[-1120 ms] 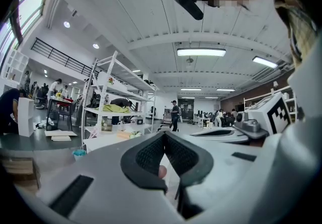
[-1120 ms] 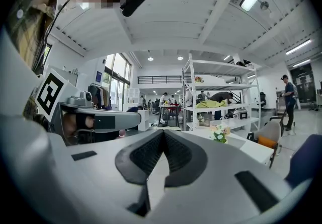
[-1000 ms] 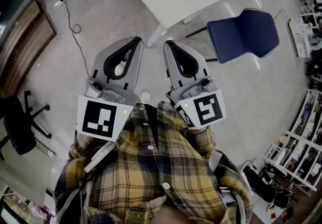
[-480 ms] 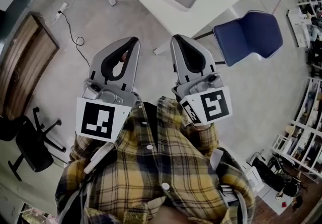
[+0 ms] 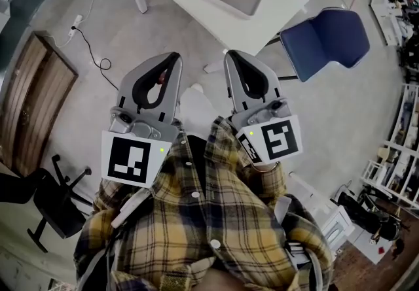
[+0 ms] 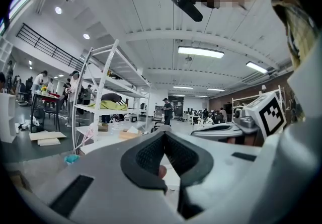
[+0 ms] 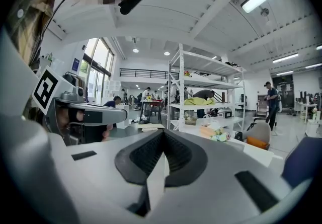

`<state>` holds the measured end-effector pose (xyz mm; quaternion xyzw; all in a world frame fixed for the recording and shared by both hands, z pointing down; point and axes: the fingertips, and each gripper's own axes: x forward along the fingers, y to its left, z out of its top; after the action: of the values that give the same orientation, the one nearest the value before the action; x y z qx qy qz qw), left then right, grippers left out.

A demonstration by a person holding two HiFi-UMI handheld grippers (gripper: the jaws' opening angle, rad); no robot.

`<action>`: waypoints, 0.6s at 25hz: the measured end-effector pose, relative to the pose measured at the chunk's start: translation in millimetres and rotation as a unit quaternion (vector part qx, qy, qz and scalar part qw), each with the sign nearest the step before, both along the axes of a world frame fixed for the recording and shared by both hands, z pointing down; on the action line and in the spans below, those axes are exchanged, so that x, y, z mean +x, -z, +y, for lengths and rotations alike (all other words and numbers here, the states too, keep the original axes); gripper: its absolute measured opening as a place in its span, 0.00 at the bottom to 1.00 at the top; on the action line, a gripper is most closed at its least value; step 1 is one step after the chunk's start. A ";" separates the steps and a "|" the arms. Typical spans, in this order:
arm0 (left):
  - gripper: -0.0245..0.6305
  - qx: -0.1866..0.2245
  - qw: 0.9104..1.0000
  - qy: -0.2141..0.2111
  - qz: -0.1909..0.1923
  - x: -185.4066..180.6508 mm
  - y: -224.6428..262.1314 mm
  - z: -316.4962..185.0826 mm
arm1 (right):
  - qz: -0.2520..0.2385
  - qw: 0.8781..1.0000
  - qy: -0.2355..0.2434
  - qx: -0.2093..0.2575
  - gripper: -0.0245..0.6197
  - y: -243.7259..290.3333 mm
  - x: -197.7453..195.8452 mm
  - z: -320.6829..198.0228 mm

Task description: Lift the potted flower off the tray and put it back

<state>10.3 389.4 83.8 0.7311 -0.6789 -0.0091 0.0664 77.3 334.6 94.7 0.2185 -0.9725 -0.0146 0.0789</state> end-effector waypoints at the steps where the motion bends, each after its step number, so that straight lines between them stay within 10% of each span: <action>1: 0.05 -0.001 1.000 -0.001 0.000 -3.1 -0.2 -3.0 | 0.001 1.000 -0.004 -0.002 0.04 -0.4 -1.4 -4.3; 15: 0.05 -0.008 1.000 0.025 -0.008 -84.6 2.4 -91.7 | 0.005 1.000 0.012 -0.007 0.04 -1.4 -80.3 -102.2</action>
<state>-74.4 297.7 81.4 0.7137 -0.6973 0.0005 0.0662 -3.0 232.5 96.1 0.2065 -0.9747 -0.0101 0.0851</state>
